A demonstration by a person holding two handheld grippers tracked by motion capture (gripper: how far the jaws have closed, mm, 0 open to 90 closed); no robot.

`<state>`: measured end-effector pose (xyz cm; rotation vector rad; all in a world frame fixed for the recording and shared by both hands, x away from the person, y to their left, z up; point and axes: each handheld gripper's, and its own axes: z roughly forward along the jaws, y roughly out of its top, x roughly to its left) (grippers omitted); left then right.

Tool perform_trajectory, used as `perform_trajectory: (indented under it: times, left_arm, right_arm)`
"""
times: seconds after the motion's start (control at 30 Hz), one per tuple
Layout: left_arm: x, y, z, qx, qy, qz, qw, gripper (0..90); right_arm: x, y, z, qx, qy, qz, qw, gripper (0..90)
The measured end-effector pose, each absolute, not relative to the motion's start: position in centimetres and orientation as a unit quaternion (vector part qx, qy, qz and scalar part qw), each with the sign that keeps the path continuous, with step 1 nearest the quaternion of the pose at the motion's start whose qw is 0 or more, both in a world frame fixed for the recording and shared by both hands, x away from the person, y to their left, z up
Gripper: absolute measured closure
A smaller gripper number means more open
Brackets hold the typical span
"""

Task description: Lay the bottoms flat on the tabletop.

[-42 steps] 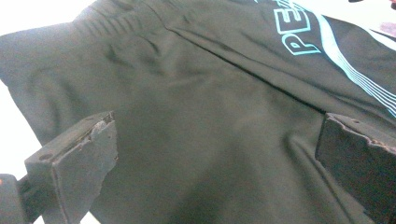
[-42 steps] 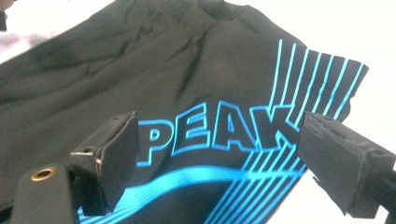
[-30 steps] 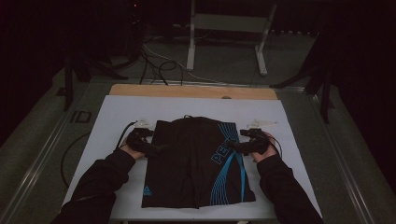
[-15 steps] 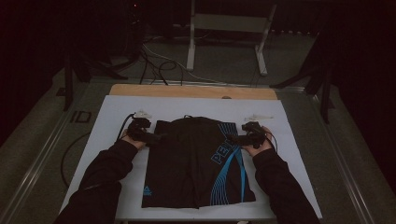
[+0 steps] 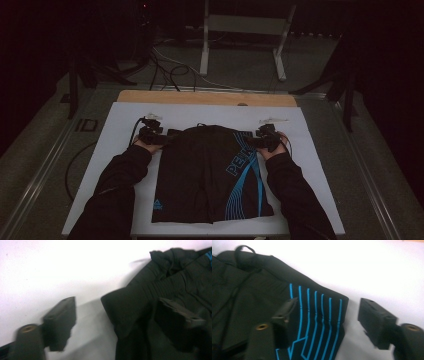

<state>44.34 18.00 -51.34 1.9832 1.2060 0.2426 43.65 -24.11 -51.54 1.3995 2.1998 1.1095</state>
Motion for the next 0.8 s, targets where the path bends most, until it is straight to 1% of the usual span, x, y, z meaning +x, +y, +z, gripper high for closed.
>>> perform_trajectory:
  times: [0.03,0.07,0.1,0.13,0.17,0.2,0.23,0.3,0.33,0.37,0.4,0.5,0.57,0.63,0.73,0.8]
  left_arm:
    - [44.5,18.1,-51.4,0.781,0.477,0.094,0.393,24.3]
    - [44.6,18.1,-51.5,0.780,0.477,0.093,0.395,25.9]
    - [44.7,18.2,-51.5,0.779,0.476,0.088,0.398,29.3]
    - [44.7,18.2,-51.5,0.779,0.476,0.088,0.398,32.7]
    - [44.8,18.3,-51.7,0.779,0.474,0.079,0.403,32.7]
    - [44.9,18.3,-51.8,0.777,0.474,0.075,0.406,37.5]
    - [44.9,18.3,-51.8,0.778,0.473,0.073,0.407,40.5]
    - [44.9,18.3,-51.9,0.777,0.469,0.072,0.413,46.0]
    - [44.9,18.3,-51.9,0.777,0.469,0.072,0.413,49.4]
    - [44.9,18.2,-51.8,0.777,0.466,0.073,0.417,49.4]
    - [44.9,18.1,-51.7,0.777,0.465,0.076,0.417,53.9]
    - [45.0,18.2,-51.6,0.776,0.466,0.080,0.418,62.7]
    - [44.9,18.1,-51.4,0.774,0.464,0.085,0.423,72.3]
    - [44.8,18.0,-51.2,0.775,0.460,0.088,0.424,77.0]
    - [44.8,17.4,-50.8,0.780,0.455,0.101,0.417,79.8]
    - [44.8,17.2,-50.5,0.776,0.456,0.112,0.421,80.3]
  right_arm:
    - [43.7,-24.0,-51.6,0.490,0.767,0.385,0.153,35.9]
    - [43.9,-23.9,-51.7,0.492,0.768,0.380,0.152,38.2]
    - [44.0,-23.8,-51.8,0.494,0.769,0.376,0.150,43.0]
    - [44.0,-23.8,-51.8,0.494,0.769,0.376,0.150,43.0]
    - [44.1,-23.7,-51.9,0.496,0.771,0.372,0.147,45.6]
    - [44.3,-23.6,-51.9,0.497,0.772,0.368,0.143,53.1]
    - [44.3,-23.6,-51.9,0.497,0.773,0.365,0.146,56.4]
    - [44.4,-23.6,-51.9,0.499,0.774,0.361,0.146,68.7]
    - [44.4,-23.6,-51.9,0.499,0.774,0.361,0.146,68.7]
    - [44.5,-23.7,-51.8,0.500,0.774,0.363,0.140,74.1]
    - [44.5,-24.1,-51.7,0.498,0.774,0.369,0.132,79.5]
    - [44.5,-24.4,-51.4,0.496,0.772,0.377,0.125,80.8]
    - [44.5,-24.5,-51.3,0.494,0.771,0.381,0.125,80.9]
    - [44.5,-24.5,-51.1,0.495,0.769,0.383,0.129,80.8]
    - [44.6,-24.5,-50.9,0.492,0.770,0.380,0.141,80.8]
    - [44.6,-24.5,-50.7,0.490,0.771,0.380,0.145,80.8]
